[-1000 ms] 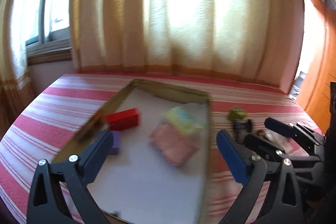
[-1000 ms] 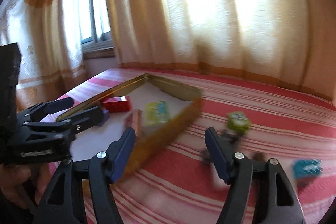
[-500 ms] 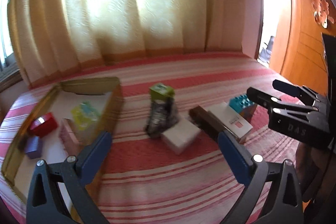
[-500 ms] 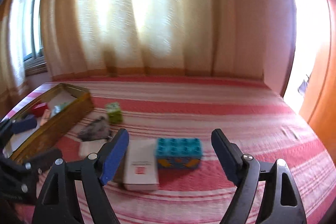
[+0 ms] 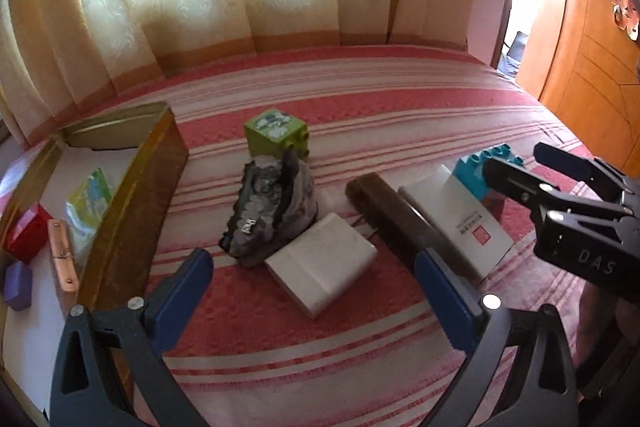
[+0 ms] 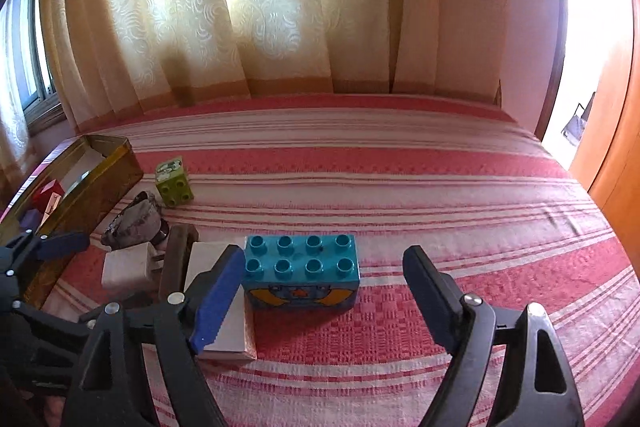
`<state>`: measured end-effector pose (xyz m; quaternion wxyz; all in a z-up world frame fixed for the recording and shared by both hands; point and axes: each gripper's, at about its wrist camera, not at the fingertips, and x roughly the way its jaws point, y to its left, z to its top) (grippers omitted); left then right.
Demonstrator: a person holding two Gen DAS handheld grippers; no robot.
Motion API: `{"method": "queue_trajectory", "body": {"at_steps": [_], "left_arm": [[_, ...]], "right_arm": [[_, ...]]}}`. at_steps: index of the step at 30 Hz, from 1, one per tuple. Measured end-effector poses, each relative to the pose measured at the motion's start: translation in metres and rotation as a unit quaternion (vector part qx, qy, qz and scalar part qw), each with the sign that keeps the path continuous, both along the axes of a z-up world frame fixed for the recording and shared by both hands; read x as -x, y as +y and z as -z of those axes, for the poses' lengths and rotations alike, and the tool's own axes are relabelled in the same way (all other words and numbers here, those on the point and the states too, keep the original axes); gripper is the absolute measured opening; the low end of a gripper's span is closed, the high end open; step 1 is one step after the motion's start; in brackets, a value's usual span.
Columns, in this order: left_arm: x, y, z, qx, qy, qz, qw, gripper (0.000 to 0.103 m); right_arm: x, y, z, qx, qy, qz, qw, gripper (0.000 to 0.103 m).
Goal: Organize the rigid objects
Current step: 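Grasp the blue Duplo brick with the right gripper, then grasp the white charger with the left gripper while the right holds the brick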
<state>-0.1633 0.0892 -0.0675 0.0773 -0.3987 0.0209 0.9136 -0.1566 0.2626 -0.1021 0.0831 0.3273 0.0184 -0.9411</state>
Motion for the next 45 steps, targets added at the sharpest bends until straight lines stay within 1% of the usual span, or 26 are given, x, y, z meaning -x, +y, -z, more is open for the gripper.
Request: {"method": "queue_trajectory", "body": {"at_steps": [3, 6, 9, 11, 19, 21, 24, 25, 26, 27, 29, 31, 32, 33, 35, 37, 40, 45], "left_arm": [[0.002, 0.001, 0.0, 0.001, 0.0, -0.002, 1.0, 0.102], [0.004, -0.004, 0.001, -0.016, -0.004, -0.005, 0.9999, 0.102], [0.004, -0.008, 0.001, -0.027, -0.007, -0.01, 0.9996, 0.102], [0.003, -0.007, 0.001, -0.025, -0.007, -0.009, 0.9996, 0.102], [0.009, -0.001, 0.004, -0.008, -0.018, -0.012, 0.9997, 0.102], [0.012, 0.001, 0.006, -0.004, -0.026, -0.011, 0.9996, 0.102], [0.018, -0.002, 0.008, -0.011, -0.041, -0.013, 0.999, 0.102], [0.019, -0.003, 0.01, -0.015, -0.047, -0.014, 0.9987, 0.102], [0.02, -0.003, 0.011, -0.019, -0.052, -0.013, 0.9984, 0.102], [0.02, -0.004, 0.012, -0.023, -0.053, -0.012, 0.9983, 0.101], [0.019, -0.003, 0.012, -0.02, -0.05, -0.011, 0.9985, 0.095], [0.016, -0.001, 0.012, -0.012, -0.045, -0.009, 0.9989, 0.083], [0.014, 0.0, 0.012, -0.009, -0.041, -0.007, 0.9991, 0.079], [0.013, 0.001, 0.012, -0.008, -0.036, -0.008, 0.9993, 0.071], [0.012, -0.001, 0.012, -0.012, -0.035, -0.009, 0.9993, 0.07], [0.011, -0.003, 0.012, -0.018, -0.034, -0.009, 0.9992, 0.064], [0.011, -0.005, 0.011, -0.023, -0.032, -0.012, 0.9992, 0.06], [0.009, -0.007, 0.012, -0.031, -0.03, -0.012, 0.999, 0.06]], "right_arm": [[0.004, -0.001, 0.0, 0.007, -0.003, 0.0, 1.0, 0.083], [0.005, -0.003, 0.001, 0.012, -0.006, -0.005, 1.0, 0.083], [0.002, -0.001, -0.001, 0.022, 0.003, -0.008, 1.0, 0.083], [0.003, 0.0, 0.0, 0.031, -0.001, -0.011, 0.999, 0.084], [0.013, -0.009, 0.007, 0.01, -0.03, -0.015, 0.999, 0.085], [0.016, -0.01, 0.009, 0.006, -0.039, -0.009, 0.999, 0.085], [0.019, -0.004, 0.01, 0.019, -0.042, 0.0, 0.999, 0.085], [0.019, -0.002, 0.011, 0.025, -0.045, -0.001, 0.999, 0.081], [0.02, -0.001, 0.011, 0.03, -0.046, -0.005, 0.998, 0.067], [0.02, -0.001, 0.011, 0.031, -0.046, -0.005, 0.998, 0.067], [0.02, -0.001, 0.01, 0.031, -0.045, -0.008, 0.998, 0.067], [0.017, -0.002, 0.009, 0.03, -0.038, -0.01, 0.999, 0.067], [0.016, -0.002, 0.008, 0.03, -0.033, -0.008, 0.999, 0.067], [0.014, -0.001, 0.007, 0.03, -0.029, -0.006, 0.999, 0.067], [0.012, 0.001, 0.006, 0.032, -0.022, -0.001, 0.999, 0.067], [0.009, 0.002, 0.004, 0.035, -0.015, 0.003, 0.999, 0.067], [0.006, 0.002, 0.001, 0.033, -0.004, 0.005, 0.999, 0.067], [0.003, 0.003, -0.002, 0.033, 0.011, 0.009, 0.999, 0.067]]}}
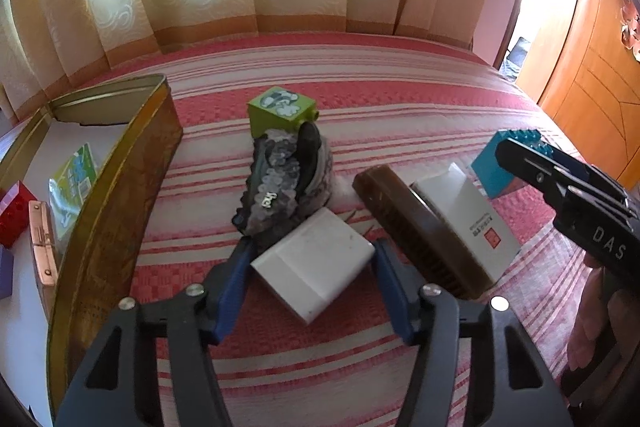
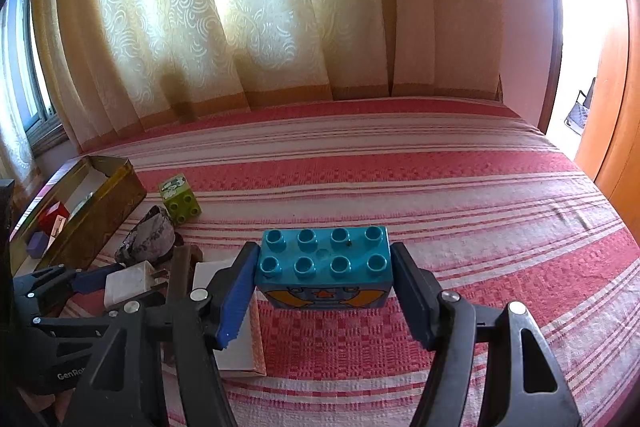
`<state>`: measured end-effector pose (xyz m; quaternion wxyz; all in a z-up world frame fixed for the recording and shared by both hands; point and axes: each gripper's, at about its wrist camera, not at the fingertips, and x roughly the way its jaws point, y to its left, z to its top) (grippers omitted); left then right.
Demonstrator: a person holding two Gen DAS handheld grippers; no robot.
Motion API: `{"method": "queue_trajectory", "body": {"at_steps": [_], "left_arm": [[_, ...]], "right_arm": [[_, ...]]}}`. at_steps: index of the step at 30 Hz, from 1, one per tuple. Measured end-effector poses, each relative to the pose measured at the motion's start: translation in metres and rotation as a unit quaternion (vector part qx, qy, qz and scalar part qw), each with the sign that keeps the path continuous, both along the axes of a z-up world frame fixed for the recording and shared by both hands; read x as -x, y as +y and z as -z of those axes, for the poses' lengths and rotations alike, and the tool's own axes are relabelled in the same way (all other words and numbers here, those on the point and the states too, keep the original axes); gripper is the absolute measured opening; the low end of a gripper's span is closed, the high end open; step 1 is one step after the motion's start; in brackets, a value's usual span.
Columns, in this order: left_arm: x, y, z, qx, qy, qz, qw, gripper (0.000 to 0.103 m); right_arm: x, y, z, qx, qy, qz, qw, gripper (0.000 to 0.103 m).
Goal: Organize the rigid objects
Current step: 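Grasp the white charger with the left gripper while the right holds the brick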
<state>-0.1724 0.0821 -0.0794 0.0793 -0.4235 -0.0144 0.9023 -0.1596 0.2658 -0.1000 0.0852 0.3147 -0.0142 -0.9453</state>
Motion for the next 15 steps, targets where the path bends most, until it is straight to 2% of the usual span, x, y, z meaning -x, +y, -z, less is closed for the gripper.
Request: {"method": "queue_trajectory", "body": {"at_steps": [5, 10, 15], "left_arm": [[-0.003, -0.003, 0.0, -0.008, 0.005, -0.002, 1.0, 0.059], [-0.012, -0.007, -0.005, -0.01, 0.029, -0.012, 0.9995, 0.059], [-0.025, -0.007, -0.014, 0.006, 0.074, -0.027, 0.9968, 0.059]], "right_arm": [[-0.001, 0.0, -0.001, 0.001, 0.004, 0.004, 1.0, 0.067], [-0.006, 0.0, -0.005, -0.001, 0.021, 0.009, 1.0, 0.067], [-0.014, 0.0, -0.009, -0.003, 0.044, 0.011, 0.999, 0.067]]}}
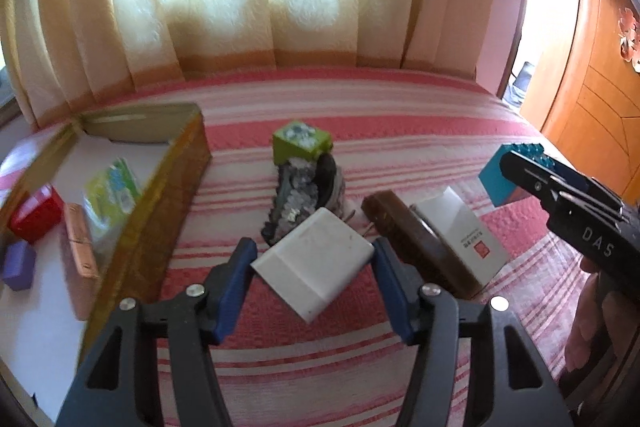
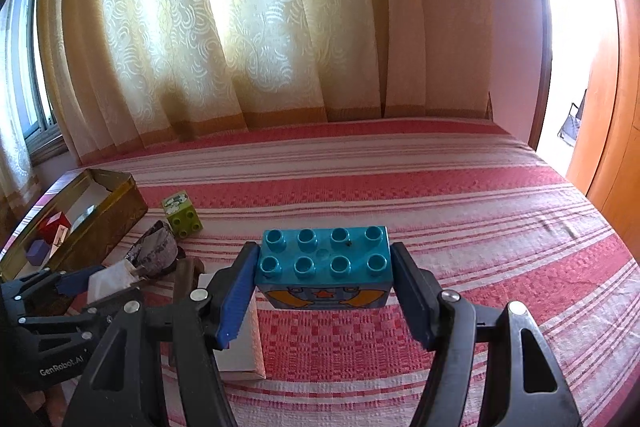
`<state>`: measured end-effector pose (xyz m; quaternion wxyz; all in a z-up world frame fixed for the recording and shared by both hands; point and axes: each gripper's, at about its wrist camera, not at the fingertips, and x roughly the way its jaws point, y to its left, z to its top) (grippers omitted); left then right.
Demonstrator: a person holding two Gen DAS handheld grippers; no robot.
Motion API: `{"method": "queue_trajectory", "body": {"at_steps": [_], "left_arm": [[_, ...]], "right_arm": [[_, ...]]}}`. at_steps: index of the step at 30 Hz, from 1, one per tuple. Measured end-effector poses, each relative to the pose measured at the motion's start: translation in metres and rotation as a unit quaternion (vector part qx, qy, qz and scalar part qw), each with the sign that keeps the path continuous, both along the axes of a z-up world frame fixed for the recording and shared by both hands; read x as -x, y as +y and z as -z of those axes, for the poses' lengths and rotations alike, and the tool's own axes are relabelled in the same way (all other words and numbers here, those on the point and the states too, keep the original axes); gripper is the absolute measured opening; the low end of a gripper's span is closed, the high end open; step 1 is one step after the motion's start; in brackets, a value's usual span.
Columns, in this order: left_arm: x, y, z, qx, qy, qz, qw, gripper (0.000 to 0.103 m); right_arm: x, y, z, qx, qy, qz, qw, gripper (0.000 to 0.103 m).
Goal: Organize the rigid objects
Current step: 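Grasp the white charger with the left gripper while the right holds the brick, then carry the blue brick and white charger over the tin tray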
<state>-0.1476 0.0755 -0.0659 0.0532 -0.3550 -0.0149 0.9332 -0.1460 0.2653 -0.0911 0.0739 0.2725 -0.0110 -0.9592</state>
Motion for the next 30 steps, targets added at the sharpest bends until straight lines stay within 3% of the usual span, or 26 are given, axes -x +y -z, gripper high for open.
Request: {"method": "queue_trajectory", "body": {"at_steps": [6, 14, 30], "left_arm": [[-0.012, 0.001, -0.007, 0.019, 0.045, -0.014, 0.9987, 0.059], [-0.025, -0.005, -0.014, 0.015, 0.091, -0.027, 0.9953, 0.059], [-0.039, -0.005, -0.017, 0.019, 0.136, -0.037, 0.9898, 0.059]], "right_arm": [[-0.005, 0.001, -0.003, 0.0, 0.017, 0.003, 1.0, 0.067], [-0.019, 0.005, -0.009, 0.009, 0.053, 0.004, 0.999, 0.067], [-0.037, 0.005, -0.017, 0.008, 0.103, 0.014, 0.995, 0.067]]}}
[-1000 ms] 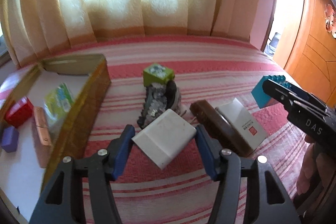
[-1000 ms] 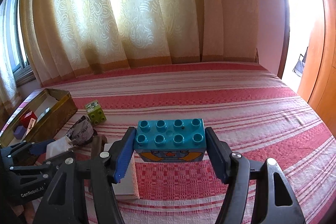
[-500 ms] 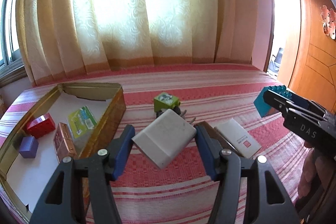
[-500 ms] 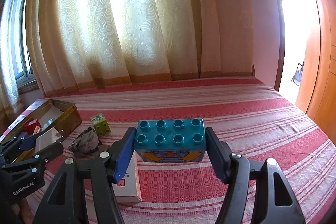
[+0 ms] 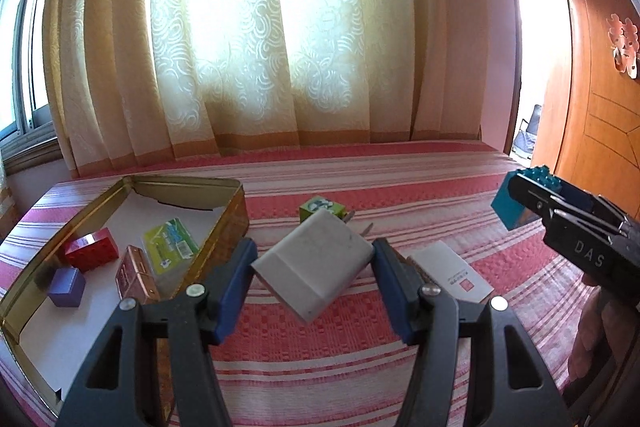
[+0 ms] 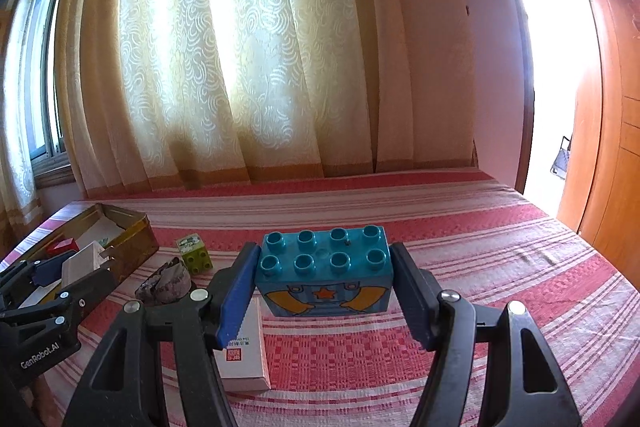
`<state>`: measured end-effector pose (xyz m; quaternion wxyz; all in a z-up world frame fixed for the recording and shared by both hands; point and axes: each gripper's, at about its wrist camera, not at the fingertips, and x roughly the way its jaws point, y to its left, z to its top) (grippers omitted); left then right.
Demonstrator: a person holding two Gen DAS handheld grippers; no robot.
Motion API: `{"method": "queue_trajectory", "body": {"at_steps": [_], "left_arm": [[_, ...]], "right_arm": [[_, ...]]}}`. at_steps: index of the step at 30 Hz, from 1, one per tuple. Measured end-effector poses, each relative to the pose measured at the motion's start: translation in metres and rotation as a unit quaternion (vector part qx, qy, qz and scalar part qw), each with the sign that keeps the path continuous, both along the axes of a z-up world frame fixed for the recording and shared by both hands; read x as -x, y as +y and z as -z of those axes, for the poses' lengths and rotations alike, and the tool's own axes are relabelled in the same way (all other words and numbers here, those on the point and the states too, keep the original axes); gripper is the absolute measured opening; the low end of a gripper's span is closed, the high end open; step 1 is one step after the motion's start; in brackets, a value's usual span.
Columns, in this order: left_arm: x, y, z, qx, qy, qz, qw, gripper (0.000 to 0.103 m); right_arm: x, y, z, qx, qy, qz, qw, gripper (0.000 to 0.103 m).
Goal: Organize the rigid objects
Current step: 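Carry the blue brick and white charger over the tin tray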
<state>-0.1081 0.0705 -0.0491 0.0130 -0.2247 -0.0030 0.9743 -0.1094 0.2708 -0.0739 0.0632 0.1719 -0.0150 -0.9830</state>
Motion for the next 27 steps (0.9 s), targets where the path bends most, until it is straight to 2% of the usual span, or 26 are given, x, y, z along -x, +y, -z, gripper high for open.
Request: {"method": "queue_trajectory", "body": {"at_steps": [17, 27], "left_arm": [[-0.011, -0.003, 0.0, 0.001, 0.031, -0.005, 0.9995, 0.059], [-0.017, -0.01, -0.001, -0.004, 0.041, -0.015, 0.999, 0.059]], "right_arm": [[-0.015, -0.004, -0.003, -0.012, 0.04, 0.005, 0.999, 0.067], [-0.017, -0.003, -0.004, -0.011, 0.048, 0.005, 0.999, 0.067]]}}
